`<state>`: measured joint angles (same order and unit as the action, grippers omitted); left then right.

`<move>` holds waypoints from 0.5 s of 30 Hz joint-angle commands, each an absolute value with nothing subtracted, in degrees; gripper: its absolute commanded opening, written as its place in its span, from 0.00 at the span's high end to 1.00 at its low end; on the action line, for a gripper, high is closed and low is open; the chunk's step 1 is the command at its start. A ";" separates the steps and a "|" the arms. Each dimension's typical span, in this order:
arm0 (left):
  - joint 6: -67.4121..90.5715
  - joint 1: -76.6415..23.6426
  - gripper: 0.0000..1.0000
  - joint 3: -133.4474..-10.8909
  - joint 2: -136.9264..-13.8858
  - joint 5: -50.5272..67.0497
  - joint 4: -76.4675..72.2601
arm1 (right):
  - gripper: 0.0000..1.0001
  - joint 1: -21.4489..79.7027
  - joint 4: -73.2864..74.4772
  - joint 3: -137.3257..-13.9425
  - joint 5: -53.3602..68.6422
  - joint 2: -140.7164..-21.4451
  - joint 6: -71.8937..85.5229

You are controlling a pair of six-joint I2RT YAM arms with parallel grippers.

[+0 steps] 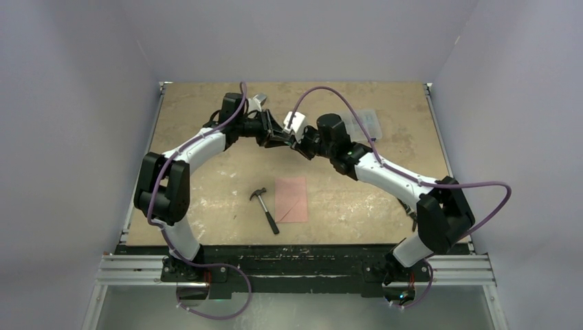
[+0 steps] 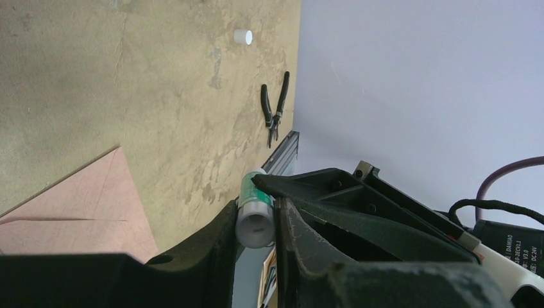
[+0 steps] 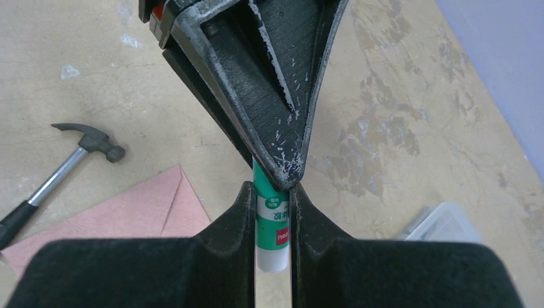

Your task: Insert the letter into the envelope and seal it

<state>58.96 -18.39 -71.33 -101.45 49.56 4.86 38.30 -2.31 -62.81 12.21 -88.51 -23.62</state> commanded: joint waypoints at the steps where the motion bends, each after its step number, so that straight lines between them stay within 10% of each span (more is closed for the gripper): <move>1: 59.91 -18.18 1.00 -71.01 -100.66 51.60 1.31 | 0.84 38.34 -6.50 -65.48 12.21 -86.70 -16.29; 9: 63.81 -17.23 1.00 -73.25 -101.00 51.01 -11.10 | 0.15 36.25 -5.14 -62.99 9.98 -78.72 -3.33; 15: 65.98 -17.14 1.00 -74.12 -101.00 51.31 -19.28 | 0.09 22.26 -7.21 -61.28 16.68 -72.62 21.56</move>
<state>63.59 -17.63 -71.55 -101.47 50.11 -9.52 32.40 -3.57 -61.87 12.21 -75.99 0.95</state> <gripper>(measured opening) 0.223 0.915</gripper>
